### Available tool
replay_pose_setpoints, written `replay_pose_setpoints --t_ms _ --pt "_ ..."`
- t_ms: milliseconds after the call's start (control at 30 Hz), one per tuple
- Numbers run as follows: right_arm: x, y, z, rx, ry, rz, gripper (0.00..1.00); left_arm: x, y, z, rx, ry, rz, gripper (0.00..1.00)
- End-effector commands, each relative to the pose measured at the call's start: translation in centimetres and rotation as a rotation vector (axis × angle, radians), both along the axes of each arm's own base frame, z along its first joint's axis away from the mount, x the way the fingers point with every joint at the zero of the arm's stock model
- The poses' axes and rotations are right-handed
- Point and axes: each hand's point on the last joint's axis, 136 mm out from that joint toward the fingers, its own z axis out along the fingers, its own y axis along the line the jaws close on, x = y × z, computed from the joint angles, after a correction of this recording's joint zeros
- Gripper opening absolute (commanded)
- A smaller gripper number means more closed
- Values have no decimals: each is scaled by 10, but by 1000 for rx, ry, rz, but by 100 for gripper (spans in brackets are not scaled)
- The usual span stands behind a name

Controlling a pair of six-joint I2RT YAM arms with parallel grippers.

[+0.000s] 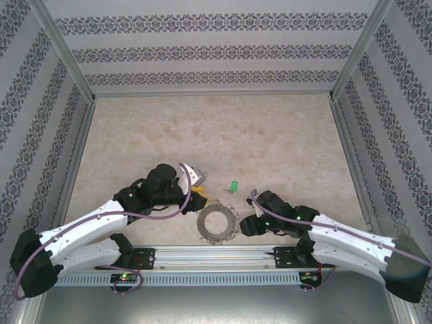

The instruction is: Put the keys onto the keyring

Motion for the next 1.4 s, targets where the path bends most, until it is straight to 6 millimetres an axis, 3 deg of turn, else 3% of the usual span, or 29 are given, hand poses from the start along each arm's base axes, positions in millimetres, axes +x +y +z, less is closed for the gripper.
replay_pose_setpoints --t_ms 0,233,733,1067,1367 --pt "8 12 11 -26 -37 22 50 1 1 18 -76 -43 6 40" --pt "10 38 20 -19 -61 107 47 -1 6 26 -96 -75 11 40" --pt "6 33 -1 -151 -3 158 38 -1 9 34 -108 -101 18 40" --pt "5 38 -6 -162 21 181 25 -1 11 35 -108 -112 27 40" --pt "2 44 -6 -162 32 212 20 0 14 36 -105 -121 36 40"
